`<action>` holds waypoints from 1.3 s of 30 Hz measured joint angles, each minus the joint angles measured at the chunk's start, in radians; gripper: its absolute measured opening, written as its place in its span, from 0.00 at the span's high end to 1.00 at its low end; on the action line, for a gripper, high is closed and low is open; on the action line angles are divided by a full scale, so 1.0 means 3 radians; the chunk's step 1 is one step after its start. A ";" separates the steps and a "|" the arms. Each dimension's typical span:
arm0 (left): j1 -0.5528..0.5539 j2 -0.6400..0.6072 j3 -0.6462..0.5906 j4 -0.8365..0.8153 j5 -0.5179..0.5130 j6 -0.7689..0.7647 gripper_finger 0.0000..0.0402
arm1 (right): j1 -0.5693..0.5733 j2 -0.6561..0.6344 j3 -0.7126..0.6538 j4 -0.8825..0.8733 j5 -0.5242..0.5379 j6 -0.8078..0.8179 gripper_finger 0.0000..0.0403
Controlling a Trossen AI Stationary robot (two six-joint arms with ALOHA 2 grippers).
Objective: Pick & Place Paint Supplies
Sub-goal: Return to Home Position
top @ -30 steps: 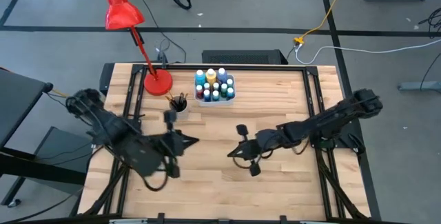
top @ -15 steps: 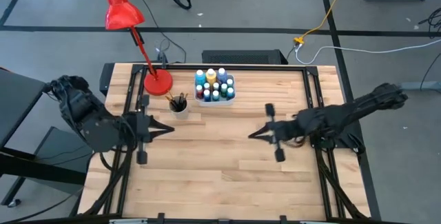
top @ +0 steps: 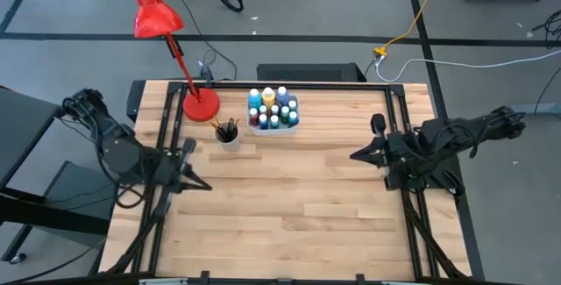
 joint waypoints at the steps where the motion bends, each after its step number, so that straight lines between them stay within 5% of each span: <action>1: 0.0017 -0.0089 -0.0169 0.0243 0.0065 0.0160 0.99 | 0.0000 -0.0037 0.0000 -0.0064 -0.0037 0.0011 0.98; 10: 0.0173 -0.1015 -0.1528 0.1499 0.0235 0.0753 0.95 | 0.0003 -0.0381 -0.0078 -0.0151 -0.0336 -0.0012 0.98; 18: 0.0567 -0.1399 -0.2378 0.2465 0.0890 0.1115 0.99 | -0.0001 -0.0644 -0.0590 0.0141 -0.0365 -0.0132 0.98; 29: 0.1110 -0.1616 -0.2913 0.2593 0.1239 0.0812 0.98 | -0.0001 -0.1123 -0.1008 0.0186 -0.0392 -0.0072 0.98; 39: 0.1122 -0.2393 -0.3304 0.2656 0.1006 0.1015 0.95 | -0.0001 -0.1714 -0.1406 0.0246 -0.0438 -0.0200 0.98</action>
